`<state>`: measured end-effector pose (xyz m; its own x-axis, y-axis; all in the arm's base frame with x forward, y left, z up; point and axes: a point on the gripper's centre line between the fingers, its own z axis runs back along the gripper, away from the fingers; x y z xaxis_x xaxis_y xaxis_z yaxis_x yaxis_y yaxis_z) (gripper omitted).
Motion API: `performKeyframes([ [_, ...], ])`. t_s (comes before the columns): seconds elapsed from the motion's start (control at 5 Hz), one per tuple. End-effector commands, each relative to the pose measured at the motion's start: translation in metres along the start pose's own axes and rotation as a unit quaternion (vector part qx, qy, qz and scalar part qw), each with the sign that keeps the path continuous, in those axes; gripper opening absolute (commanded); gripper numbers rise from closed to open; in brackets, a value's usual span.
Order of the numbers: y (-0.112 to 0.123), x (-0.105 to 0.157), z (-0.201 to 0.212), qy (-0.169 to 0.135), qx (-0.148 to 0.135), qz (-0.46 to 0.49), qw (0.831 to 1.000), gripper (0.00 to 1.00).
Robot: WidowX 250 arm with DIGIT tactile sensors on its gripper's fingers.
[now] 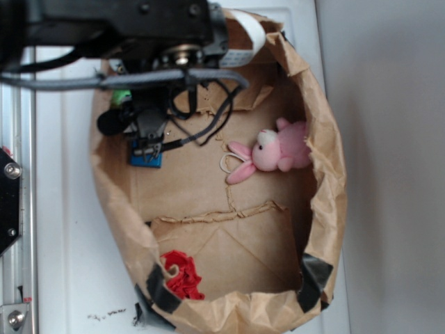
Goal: Grab the green animal.
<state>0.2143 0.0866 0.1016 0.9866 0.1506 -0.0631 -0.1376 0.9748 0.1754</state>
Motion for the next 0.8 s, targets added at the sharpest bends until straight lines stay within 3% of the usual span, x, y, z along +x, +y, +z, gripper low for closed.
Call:
performKeyframes([
  [0.0,-0.045,0.0,0.042,-0.066,0.047,0.038,0.996,0.0],
  [0.2,-0.057,0.007,0.054,-0.069,0.05,0.037,0.996,0.0],
  [0.4,-0.052,0.011,0.064,-0.073,0.023,0.024,0.997,0.0],
  [0.6,-0.023,0.02,0.076,-0.075,-0.033,0.01,0.997,0.0],
])
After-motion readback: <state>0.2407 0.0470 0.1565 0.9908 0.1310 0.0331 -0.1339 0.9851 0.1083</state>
